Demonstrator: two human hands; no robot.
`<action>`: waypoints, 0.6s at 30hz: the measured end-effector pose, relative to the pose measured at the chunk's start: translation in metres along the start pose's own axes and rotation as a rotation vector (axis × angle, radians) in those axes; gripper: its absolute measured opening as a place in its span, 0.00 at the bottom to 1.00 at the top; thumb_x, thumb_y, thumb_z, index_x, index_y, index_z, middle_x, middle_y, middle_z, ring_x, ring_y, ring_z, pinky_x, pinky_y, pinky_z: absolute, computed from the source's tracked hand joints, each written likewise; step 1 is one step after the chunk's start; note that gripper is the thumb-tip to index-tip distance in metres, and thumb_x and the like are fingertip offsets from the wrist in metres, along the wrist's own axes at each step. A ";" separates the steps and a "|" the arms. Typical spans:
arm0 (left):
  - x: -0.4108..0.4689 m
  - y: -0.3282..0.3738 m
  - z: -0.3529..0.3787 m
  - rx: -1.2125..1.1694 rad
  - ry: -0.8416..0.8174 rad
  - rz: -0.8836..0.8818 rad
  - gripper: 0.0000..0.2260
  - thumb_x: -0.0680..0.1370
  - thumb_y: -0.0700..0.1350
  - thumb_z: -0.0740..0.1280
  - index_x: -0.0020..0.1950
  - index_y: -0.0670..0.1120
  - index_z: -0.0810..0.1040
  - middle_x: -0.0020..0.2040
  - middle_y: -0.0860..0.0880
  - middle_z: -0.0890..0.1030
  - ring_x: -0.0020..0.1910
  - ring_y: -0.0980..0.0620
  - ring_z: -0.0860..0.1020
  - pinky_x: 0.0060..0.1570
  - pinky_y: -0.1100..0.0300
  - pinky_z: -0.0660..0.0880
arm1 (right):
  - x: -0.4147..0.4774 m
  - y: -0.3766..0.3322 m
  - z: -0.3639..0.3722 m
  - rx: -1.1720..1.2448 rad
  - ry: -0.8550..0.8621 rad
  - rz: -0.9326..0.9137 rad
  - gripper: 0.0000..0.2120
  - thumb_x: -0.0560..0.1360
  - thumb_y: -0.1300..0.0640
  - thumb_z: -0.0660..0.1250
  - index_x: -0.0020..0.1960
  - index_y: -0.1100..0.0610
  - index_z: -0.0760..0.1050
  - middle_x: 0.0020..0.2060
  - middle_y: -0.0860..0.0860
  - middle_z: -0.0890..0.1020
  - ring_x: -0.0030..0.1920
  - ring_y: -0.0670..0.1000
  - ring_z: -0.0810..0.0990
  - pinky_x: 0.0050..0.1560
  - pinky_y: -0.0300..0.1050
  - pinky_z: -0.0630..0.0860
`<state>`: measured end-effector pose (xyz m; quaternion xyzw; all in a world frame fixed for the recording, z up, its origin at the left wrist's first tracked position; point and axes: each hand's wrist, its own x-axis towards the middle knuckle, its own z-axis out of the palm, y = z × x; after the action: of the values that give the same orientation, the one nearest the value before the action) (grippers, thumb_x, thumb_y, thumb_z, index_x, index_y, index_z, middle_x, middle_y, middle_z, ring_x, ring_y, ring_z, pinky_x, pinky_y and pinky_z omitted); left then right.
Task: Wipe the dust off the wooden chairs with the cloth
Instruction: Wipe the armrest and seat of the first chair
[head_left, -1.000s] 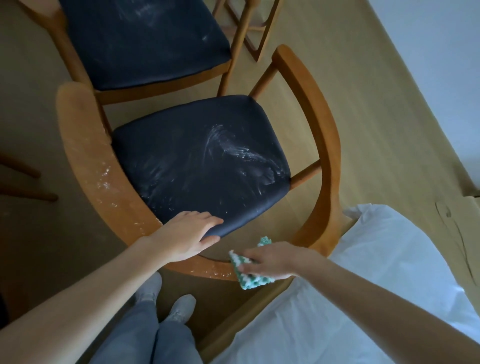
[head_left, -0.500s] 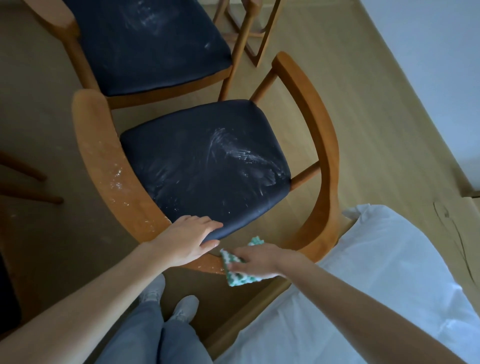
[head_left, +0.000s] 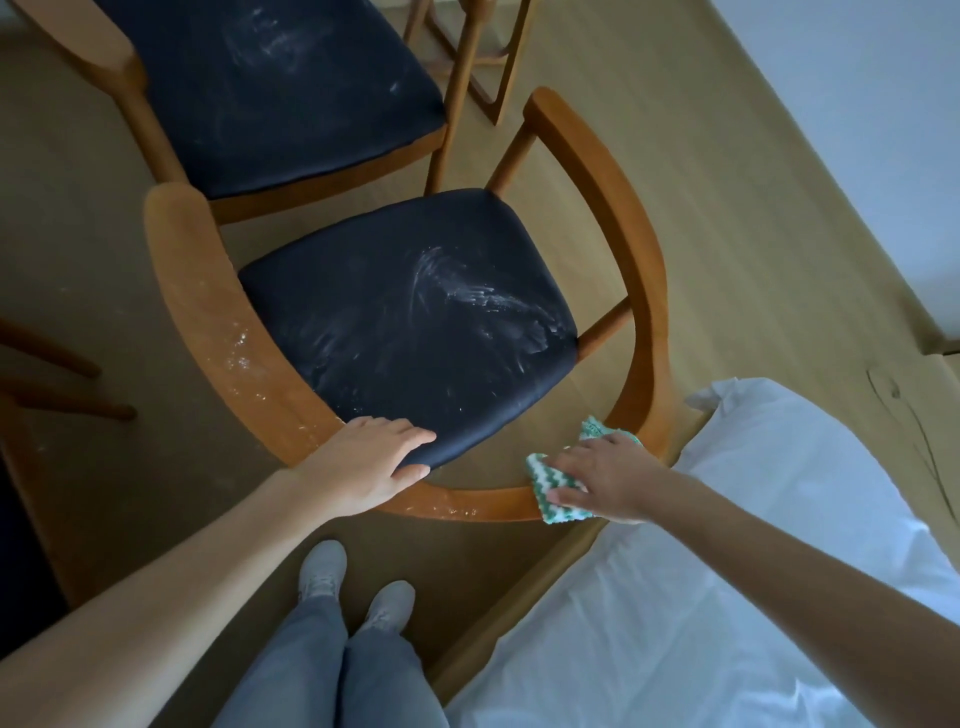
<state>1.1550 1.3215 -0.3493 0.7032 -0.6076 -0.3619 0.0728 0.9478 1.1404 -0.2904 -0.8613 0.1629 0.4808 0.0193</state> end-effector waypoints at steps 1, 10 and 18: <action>-0.001 0.000 0.001 0.003 -0.001 -0.002 0.22 0.81 0.56 0.55 0.74 0.53 0.60 0.72 0.55 0.66 0.70 0.55 0.66 0.70 0.60 0.59 | -0.002 -0.006 0.004 -0.010 0.049 0.004 0.27 0.79 0.37 0.45 0.74 0.47 0.57 0.71 0.48 0.69 0.71 0.53 0.65 0.71 0.52 0.57; -0.013 0.004 0.003 -0.007 0.017 -0.031 0.22 0.81 0.55 0.55 0.74 0.52 0.61 0.71 0.54 0.67 0.69 0.54 0.66 0.69 0.60 0.58 | 0.041 -0.126 0.007 0.278 0.319 -0.068 0.26 0.81 0.42 0.47 0.75 0.54 0.55 0.69 0.53 0.69 0.69 0.56 0.68 0.70 0.55 0.57; -0.019 0.005 -0.001 0.074 0.086 -0.072 0.21 0.81 0.55 0.53 0.74 0.53 0.61 0.72 0.56 0.65 0.72 0.57 0.61 0.73 0.57 0.47 | 0.021 -0.095 0.029 0.103 0.400 -0.076 0.27 0.81 0.43 0.51 0.76 0.53 0.52 0.70 0.53 0.68 0.69 0.56 0.67 0.71 0.55 0.57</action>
<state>1.1510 1.3368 -0.3381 0.7418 -0.5912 -0.3110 0.0596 0.9629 1.2302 -0.3353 -0.9430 0.1552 0.2902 0.0485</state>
